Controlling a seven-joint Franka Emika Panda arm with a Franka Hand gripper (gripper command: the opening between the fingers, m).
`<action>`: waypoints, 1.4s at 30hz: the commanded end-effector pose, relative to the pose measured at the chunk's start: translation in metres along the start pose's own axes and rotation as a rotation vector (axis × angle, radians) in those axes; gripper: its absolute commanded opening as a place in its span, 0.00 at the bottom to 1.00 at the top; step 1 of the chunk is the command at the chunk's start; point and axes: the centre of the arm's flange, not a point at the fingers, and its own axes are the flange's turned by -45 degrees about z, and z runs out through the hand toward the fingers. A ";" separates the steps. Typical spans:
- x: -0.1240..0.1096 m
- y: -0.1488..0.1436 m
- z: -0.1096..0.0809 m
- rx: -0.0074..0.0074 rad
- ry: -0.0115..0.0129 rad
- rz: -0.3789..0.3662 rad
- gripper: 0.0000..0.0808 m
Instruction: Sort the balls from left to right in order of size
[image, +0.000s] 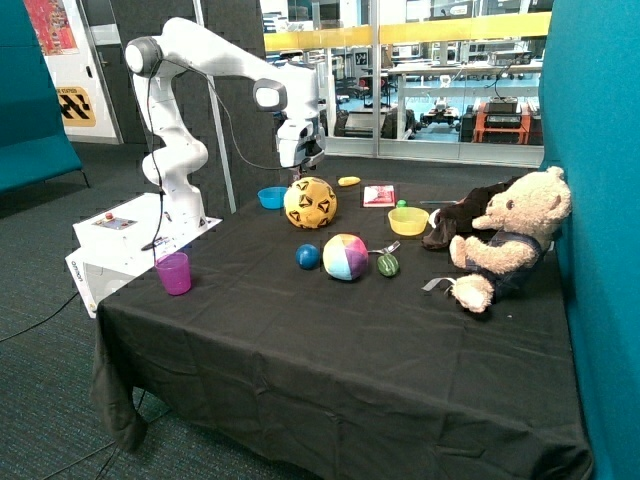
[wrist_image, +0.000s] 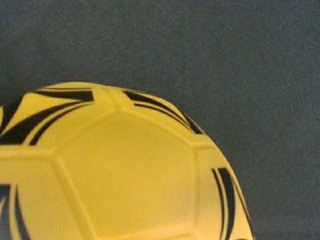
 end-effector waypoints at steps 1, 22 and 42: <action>-0.004 0.000 0.000 -0.0034 0.0087 -0.204 1.00; 0.010 0.033 0.002 -0.0029 0.0089 -0.101 0.83; 0.018 0.111 0.010 -0.0023 0.0091 0.044 0.85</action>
